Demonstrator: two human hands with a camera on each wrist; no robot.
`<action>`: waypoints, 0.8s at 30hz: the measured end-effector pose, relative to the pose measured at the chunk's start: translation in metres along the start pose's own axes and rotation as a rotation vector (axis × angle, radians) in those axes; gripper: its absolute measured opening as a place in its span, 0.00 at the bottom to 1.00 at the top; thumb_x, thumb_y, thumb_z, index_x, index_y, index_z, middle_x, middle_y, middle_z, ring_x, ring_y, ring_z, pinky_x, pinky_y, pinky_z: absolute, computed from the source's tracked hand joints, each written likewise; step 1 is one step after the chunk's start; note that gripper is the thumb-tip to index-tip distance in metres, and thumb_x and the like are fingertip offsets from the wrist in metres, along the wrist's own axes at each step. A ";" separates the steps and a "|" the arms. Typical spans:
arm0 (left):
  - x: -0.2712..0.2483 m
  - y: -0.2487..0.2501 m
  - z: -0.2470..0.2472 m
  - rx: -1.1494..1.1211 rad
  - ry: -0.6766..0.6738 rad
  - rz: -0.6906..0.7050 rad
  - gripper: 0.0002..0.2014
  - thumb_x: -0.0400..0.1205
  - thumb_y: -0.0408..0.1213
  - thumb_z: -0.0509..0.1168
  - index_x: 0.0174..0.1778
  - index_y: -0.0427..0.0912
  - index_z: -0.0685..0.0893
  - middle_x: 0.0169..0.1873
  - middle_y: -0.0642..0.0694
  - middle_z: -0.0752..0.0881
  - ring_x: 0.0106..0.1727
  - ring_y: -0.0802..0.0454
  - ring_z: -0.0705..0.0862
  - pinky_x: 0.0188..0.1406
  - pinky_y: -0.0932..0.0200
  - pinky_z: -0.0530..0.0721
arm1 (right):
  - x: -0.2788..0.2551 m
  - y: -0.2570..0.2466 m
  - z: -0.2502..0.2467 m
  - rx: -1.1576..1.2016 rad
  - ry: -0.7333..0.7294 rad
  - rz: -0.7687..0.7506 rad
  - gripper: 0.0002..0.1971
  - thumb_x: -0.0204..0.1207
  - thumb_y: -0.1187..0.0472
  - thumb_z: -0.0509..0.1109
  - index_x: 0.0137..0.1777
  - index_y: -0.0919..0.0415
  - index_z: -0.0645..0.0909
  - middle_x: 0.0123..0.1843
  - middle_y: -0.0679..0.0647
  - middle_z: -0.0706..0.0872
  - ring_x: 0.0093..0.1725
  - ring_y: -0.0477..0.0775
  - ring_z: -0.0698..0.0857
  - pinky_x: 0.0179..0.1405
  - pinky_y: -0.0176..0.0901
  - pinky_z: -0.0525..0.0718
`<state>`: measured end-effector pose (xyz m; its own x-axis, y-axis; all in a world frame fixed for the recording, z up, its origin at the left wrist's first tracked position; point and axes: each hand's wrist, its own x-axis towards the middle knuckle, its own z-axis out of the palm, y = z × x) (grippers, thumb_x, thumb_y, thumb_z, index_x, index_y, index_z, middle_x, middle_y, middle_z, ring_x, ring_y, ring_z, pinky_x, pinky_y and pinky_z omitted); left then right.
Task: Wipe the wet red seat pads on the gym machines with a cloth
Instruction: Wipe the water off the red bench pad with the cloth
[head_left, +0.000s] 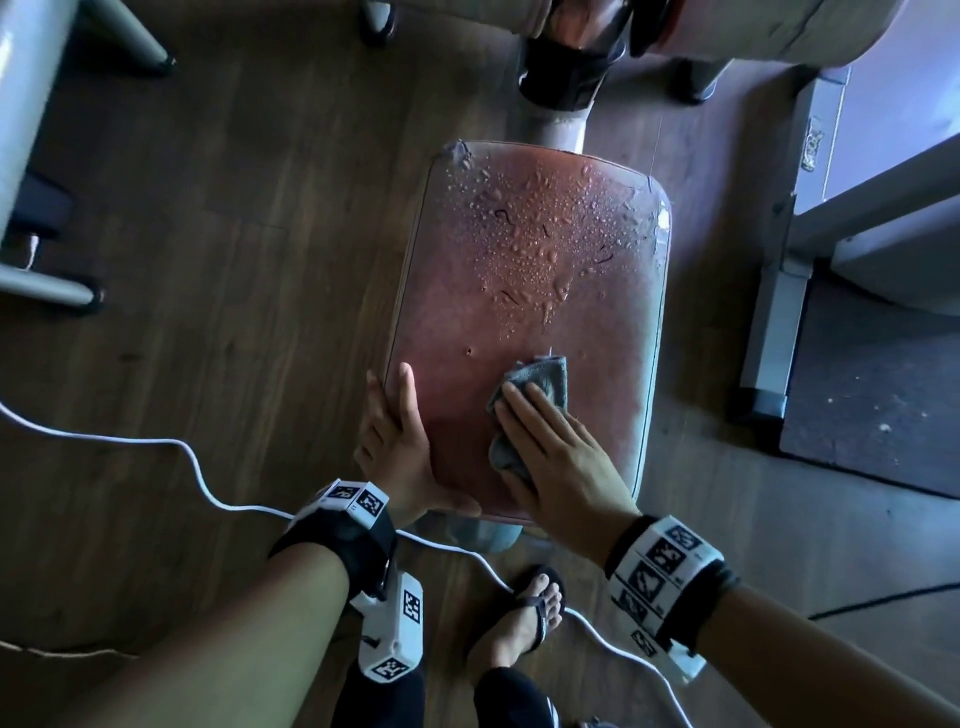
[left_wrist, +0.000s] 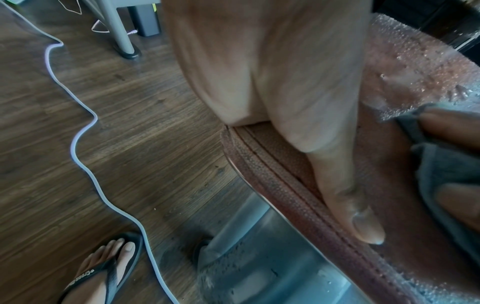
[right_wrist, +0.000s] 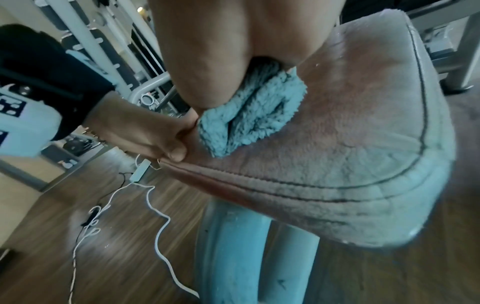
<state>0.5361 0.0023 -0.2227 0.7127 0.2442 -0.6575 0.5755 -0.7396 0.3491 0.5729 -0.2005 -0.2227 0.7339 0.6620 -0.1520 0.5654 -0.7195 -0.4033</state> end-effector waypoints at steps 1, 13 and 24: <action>0.000 0.000 -0.001 -0.003 -0.002 0.001 0.90 0.39 0.59 0.87 0.76 0.61 0.16 0.81 0.39 0.23 0.86 0.33 0.44 0.77 0.32 0.61 | -0.001 0.003 -0.002 -0.007 -0.007 -0.023 0.32 0.81 0.49 0.65 0.83 0.60 0.65 0.85 0.53 0.63 0.85 0.54 0.59 0.81 0.50 0.66; -0.003 0.004 -0.005 -0.023 -0.055 0.008 0.87 0.46 0.57 0.88 0.73 0.62 0.14 0.79 0.40 0.19 0.86 0.36 0.38 0.80 0.32 0.55 | 0.032 0.017 -0.009 0.052 0.009 0.073 0.33 0.84 0.50 0.61 0.85 0.61 0.59 0.87 0.54 0.56 0.87 0.53 0.53 0.82 0.56 0.64; -0.001 0.006 -0.006 -0.012 -0.080 -0.022 0.87 0.47 0.57 0.88 0.76 0.59 0.16 0.79 0.41 0.19 0.86 0.38 0.38 0.81 0.35 0.54 | 0.086 0.021 -0.017 -0.031 0.049 0.128 0.32 0.83 0.50 0.61 0.84 0.60 0.62 0.87 0.54 0.59 0.86 0.55 0.58 0.82 0.53 0.63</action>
<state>0.5414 0.0017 -0.2162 0.6654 0.2092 -0.7165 0.5963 -0.7265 0.3416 0.6545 -0.1620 -0.2289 0.8179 0.5537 -0.1564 0.4767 -0.8043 -0.3549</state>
